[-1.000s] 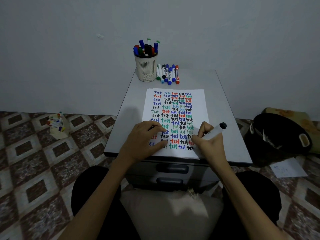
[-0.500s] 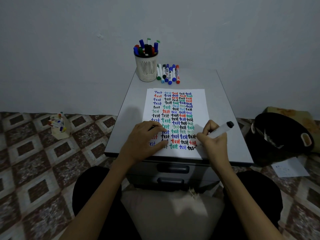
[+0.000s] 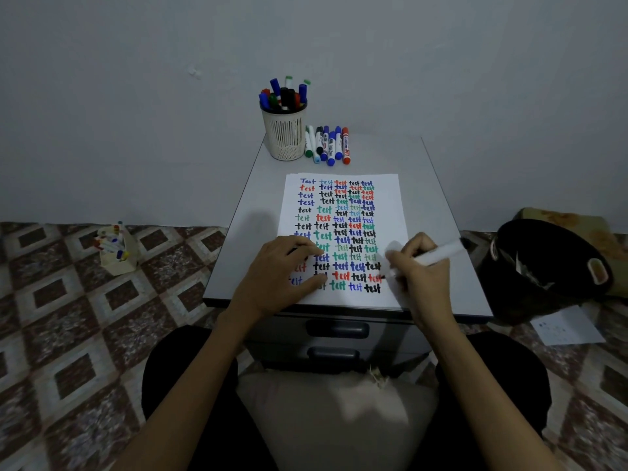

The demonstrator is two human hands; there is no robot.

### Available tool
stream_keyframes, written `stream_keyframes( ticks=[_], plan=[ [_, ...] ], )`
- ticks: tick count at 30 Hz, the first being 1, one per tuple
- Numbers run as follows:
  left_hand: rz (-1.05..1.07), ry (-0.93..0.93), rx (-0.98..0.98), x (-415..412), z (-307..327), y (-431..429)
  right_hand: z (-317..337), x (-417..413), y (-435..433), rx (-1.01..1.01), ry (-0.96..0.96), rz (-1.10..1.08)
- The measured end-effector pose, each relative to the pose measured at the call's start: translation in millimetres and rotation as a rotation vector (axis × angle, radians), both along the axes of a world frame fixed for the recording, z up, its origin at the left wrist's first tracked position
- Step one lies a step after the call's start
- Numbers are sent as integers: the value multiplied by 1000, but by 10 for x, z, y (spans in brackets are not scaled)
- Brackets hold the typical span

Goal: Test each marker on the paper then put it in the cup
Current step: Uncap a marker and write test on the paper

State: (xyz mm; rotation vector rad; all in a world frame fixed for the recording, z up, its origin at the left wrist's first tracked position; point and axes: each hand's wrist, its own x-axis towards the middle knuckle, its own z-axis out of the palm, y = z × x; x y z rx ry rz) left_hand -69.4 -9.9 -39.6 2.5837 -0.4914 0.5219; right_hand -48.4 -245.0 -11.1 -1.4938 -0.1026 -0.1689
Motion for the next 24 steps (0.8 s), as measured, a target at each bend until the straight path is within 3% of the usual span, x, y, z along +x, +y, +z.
stream_keyframes(
  ticks=[5,13,18,24],
  plan=[
    [11,41,-295,-6,91,79,56,-12,-42,251,33,15],
    [47,104,-161,-109,27,278,35,31,-71,398,120,164],
    [106,120,-191,-98,44,270,55,46,-46,306,136,205],
    [16,86,-459,-154,221,84,183,-48,-23,171,70,223]
  ],
)
